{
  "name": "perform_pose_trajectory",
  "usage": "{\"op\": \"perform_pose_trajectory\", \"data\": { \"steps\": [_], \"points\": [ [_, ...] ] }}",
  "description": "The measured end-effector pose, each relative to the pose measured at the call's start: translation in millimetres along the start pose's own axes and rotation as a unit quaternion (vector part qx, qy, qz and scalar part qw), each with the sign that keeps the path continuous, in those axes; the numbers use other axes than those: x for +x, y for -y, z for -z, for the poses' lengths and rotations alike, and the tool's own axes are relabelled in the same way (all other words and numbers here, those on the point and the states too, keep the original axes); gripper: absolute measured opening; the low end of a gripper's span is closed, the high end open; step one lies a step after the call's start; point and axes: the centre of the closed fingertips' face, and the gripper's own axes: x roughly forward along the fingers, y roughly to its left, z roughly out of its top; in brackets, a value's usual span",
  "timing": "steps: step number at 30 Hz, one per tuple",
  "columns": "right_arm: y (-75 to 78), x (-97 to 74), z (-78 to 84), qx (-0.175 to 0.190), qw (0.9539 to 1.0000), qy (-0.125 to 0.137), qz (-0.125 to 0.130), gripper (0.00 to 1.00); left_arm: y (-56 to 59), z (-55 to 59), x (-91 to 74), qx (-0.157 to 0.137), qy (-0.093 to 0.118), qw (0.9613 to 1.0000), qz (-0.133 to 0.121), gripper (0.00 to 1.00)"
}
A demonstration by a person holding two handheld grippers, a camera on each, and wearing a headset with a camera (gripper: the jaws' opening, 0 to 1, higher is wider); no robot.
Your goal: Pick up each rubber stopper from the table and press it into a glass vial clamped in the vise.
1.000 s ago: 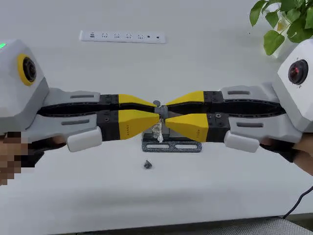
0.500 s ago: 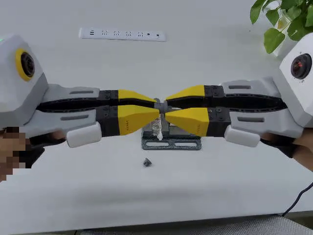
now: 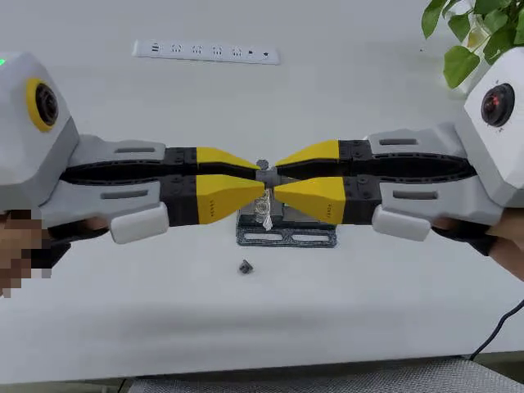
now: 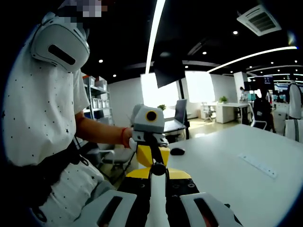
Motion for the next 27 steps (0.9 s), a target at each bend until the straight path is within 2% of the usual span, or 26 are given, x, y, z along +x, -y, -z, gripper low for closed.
{"op": "perform_pose_trajectory", "data": {
  "steps": [8,15,20,22,25,27],
  "points": [
    [3.4,0.3,2.9,0.005,0.9998,-0.02,0.003,0.05,-4.2,6.6,-2.4,0.013,-0.013,0.9998,-0.01,0.05],
    [20.2,-6.0,2.2,0.005,0.9989,-0.04,0.026,0.05,-8.7,16.4,-7.4,0.023,-0.034,0.9989,-0.023,0.12],
    [37.5,-10.2,12.8,0.005,0.9959,-0.077,0.047,0.05,-16.1,27.7,-11.8,0.038,-0.057,0.9967,-0.043,0.19],
    [44.3,-11.2,18.9,-0.003,0.9934,-0.101,0.054,0.05,-18.1,32.6,-12.8,0.044,-0.066,0.9956,-0.05,0.25],
    [55.7,-12.5,25.8,-0.001,0.9905,-0.124,0.059,0.05,-23.1,43.4,-15.0,0.056,-0.089,0.9926,-0.062,0.31],
    [64.3,-13.6,33.7,-0.007,0.9866,-0.149,0.066,0.05,-26.1,50.7,-16.1,0.063,-0.104,0.9901,-0.07,0.36]
  ]
}}
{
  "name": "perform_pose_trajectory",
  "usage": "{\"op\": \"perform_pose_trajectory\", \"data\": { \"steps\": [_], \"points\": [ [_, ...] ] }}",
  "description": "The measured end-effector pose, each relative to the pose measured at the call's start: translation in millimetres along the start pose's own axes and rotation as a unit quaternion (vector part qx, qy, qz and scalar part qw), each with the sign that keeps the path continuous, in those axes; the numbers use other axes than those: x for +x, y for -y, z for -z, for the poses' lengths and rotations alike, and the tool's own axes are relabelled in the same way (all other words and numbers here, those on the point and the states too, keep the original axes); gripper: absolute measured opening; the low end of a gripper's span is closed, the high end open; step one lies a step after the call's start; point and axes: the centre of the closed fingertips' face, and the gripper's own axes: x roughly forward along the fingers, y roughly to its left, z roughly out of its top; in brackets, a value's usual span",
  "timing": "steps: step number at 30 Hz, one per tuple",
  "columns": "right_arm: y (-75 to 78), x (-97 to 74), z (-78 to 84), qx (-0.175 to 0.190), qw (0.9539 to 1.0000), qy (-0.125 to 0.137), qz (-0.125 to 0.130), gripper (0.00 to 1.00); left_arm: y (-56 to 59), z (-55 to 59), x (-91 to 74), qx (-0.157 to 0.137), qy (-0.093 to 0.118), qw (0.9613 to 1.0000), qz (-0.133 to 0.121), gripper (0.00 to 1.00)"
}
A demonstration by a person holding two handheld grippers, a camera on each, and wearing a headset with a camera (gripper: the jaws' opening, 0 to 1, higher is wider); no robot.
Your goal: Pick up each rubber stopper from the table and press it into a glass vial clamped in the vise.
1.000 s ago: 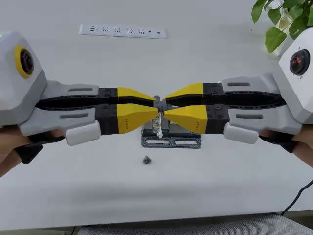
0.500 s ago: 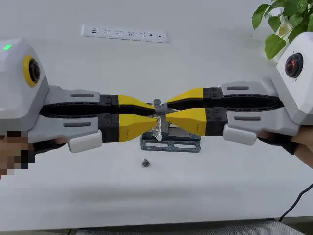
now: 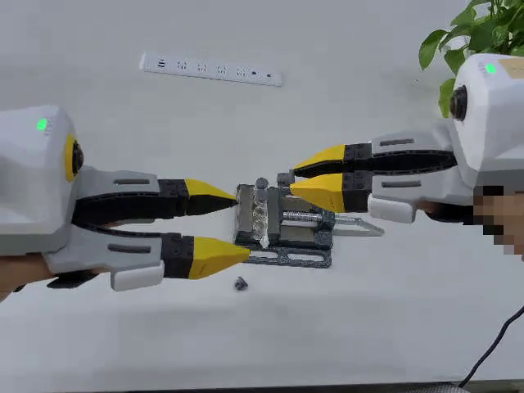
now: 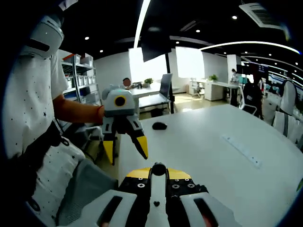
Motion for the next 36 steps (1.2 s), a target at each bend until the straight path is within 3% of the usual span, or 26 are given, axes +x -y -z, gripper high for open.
{"op": "perform_pose_trajectory", "data": {
  "steps": [8,11,15,19,23,26,30,34,36],
  "points": [
    [20.5,15.5,19.1,-0.01,0.9974,-0.071,0.006,0.05,-7.6,25.6,1.5,0.026,-0.045,0.9983,-0.025,0.63],
    [31.4,21.3,29.7,-0.027,0.9935,-0.11,0.008,0.05,-11.6,35.5,1.9,0.034,-0.061,0.9969,-0.036,0.72],
    [41.8,30.9,36.3,-0.023,0.9904,-0.136,0.007,0.05,-17.1,46.6,1.2,0.042,-0.079,0.995,-0.045,0.8],
    [50.9,40.0,54.4,-0.044,0.9794,-0.197,0.005,0.05,-22.9,57.0,0.0,0.047,-0.095,0.9928,-0.056,0.9],
    [57.8,52.0,69.7,-0.058,0.9706,-0.234,-0.003,0.05,-27.7,69.5,-1.7,0.052,-0.115,0.9898,-0.065,0.97],
    [63.6,59.3,82.3,-0.073,0.9609,-0.267,-0.007,0.05,-29.4,79.5,-2.9,0.05,-0.128,0.9883,-0.067,0.99],
    [64.9,67.7,90.8,-0.093,0.9524,-0.29,-0.013,0.05,-29.0,83.9,-3.9,0.05,-0.129,0.9881,-0.067,0.99],
    [66.8,72.8,101.3,-0.11,0.9398,-0.323,-0.019,0.05,-30.0,87.1,-3.5,0.049,-0.129,0.9881,-0.068,0.99],
    [69.5,76.9,103.2,-0.115,0.9365,-0.331,-0.023,0.05,-31.8,88.5,-3.5,0.05,-0.129,0.9879,-0.07,0.99]
  ]
}}
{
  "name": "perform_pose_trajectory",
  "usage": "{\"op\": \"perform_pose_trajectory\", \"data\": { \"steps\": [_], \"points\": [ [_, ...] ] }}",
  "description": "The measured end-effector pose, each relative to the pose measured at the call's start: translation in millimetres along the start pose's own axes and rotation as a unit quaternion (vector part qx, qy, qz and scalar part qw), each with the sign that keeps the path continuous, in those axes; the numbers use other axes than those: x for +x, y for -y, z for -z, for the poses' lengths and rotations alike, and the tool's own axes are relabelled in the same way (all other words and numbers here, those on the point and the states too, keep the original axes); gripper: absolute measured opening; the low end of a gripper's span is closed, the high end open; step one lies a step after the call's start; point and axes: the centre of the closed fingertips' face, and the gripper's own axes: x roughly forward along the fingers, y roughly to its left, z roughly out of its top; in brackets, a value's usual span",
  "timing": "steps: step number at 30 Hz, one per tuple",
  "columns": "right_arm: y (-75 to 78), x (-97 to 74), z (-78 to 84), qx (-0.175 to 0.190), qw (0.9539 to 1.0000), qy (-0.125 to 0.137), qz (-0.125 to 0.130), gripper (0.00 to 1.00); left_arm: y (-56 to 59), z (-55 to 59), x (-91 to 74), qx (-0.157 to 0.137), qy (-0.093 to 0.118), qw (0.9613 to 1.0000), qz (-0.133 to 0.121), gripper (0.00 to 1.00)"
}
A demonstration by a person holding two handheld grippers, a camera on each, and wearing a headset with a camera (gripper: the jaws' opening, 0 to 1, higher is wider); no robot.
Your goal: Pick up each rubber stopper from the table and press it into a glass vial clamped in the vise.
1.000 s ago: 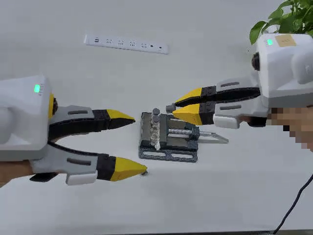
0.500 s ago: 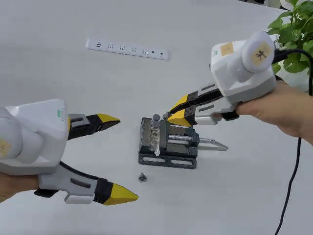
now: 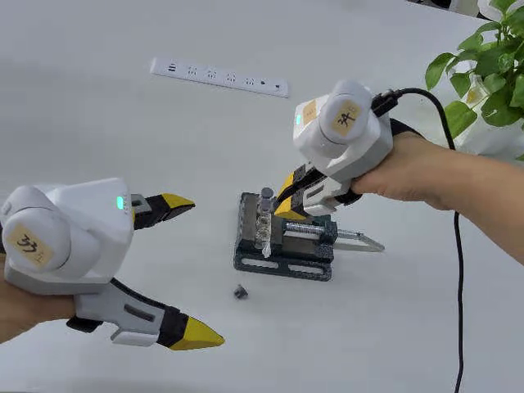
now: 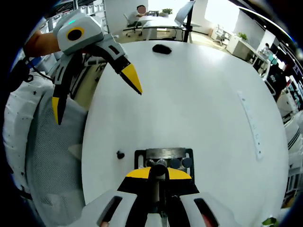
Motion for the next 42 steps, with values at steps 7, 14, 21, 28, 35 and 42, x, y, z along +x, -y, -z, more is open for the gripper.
{"op": "perform_pose_trajectory", "data": {
  "steps": [7,14,21,28,35,42],
  "points": [
    [1.9,11.5,2.7,0.001,0.9998,-0.018,-0.009,0.05,1.5,-2.8,0.6,-0.003,0.008,1.0,-0.001,0.99],
    [3.9,18.2,8.1,-0.013,0.9987,-0.048,-0.016,0.05,2.5,1.3,0.4,-0.003,0.003,1.0,-0.001,0.99],
    [4.4,20.1,10.8,-0.003,0.998,-0.059,-0.021,0.05,4.3,0.1,1.9,-0.004,0.007,1.0,0.001,0.99],
    [4.8,23.8,10.9,0.001,0.9973,-0.069,-0.022,0.05,4.5,0.9,1.5,-0.005,0.01,0.9999,0.0,0.99],
    [4.4,27.9,12.2,0.003,0.9965,-0.08,-0.023,0.05,4.8,0.6,-0.1,-0.011,0.017,0.9998,0.0,0.99],
    [6.0,29.1,11.8,0.01,0.9961,-0.085,-0.021,0.05,7.8,0.4,0.6,-0.012,0.019,0.9997,0.004,0.98]
  ]
}}
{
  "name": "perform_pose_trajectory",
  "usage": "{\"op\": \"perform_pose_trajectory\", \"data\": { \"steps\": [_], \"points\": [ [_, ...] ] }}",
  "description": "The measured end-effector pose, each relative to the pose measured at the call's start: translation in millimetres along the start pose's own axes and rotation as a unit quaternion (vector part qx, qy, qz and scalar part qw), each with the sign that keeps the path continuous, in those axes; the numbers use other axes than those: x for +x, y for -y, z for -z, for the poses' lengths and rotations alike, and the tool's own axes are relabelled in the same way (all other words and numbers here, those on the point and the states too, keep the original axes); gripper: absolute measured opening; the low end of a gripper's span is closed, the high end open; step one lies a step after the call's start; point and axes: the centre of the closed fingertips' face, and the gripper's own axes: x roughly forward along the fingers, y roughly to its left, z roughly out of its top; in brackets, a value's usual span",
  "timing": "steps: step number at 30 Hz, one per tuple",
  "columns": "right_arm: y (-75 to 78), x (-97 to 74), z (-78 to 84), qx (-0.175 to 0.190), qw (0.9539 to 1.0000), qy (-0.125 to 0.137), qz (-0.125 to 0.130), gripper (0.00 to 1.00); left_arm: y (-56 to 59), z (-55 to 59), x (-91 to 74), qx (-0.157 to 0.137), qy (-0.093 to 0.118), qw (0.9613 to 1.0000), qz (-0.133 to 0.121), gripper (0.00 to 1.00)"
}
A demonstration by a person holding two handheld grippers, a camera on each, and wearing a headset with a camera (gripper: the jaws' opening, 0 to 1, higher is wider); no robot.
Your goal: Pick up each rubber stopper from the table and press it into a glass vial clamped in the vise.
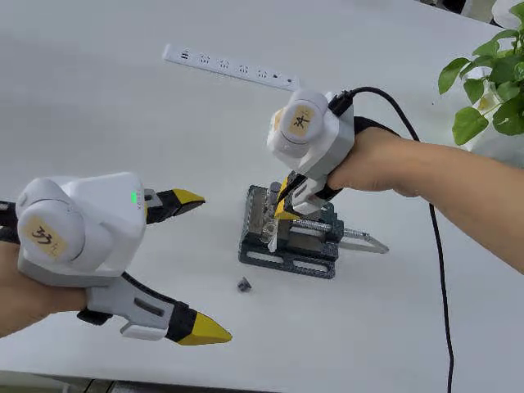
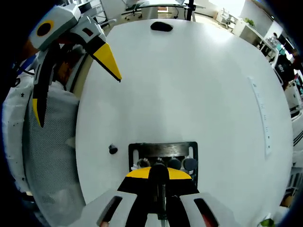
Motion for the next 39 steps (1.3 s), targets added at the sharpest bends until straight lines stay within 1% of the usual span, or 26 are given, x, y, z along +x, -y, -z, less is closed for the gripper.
{"op": "perform_pose_trajectory", "data": {
  "steps": [6,15,20,26,32,39],
  "points": [
    [0.4,2.4,-1.1,0.001,1.0,-0.008,-0.005,0.05,-1.1,-1.2,-0.4,-0.002,0.005,1.0,-0.001,0.98],
    [-1.2,3.7,-1.1,0.0,0.9998,-0.016,-0.007,0.06,-1.1,0.3,-0.4,-0.005,0.005,1.0,-0.002,0.98],
    [-0.8,4.0,-0.8,-0.009,0.9997,-0.023,-0.006,0.06,-0.9,-0.3,0.2,-0.007,0.008,0.9999,-0.002,0.98],
    [-2.0,5.3,-1.6,-0.031,0.9985,-0.045,0.002,0.05,-0.5,0.1,1.3,-0.009,0.008,0.9999,-0.001,0.98],
    [-1.6,4.4,-1.6,-0.031,0.9982,-0.052,0.001,0.05,-1.5,0.9,0.7,-0.011,0.009,0.9999,-0.002,0.97],
    [-2.7,4.1,-1.3,-0.045,0.9972,-0.06,-0.001,0.05,-2.0,1.8,-1.2,-0.012,0.01,0.9999,-0.003,0.97]
  ]
}}
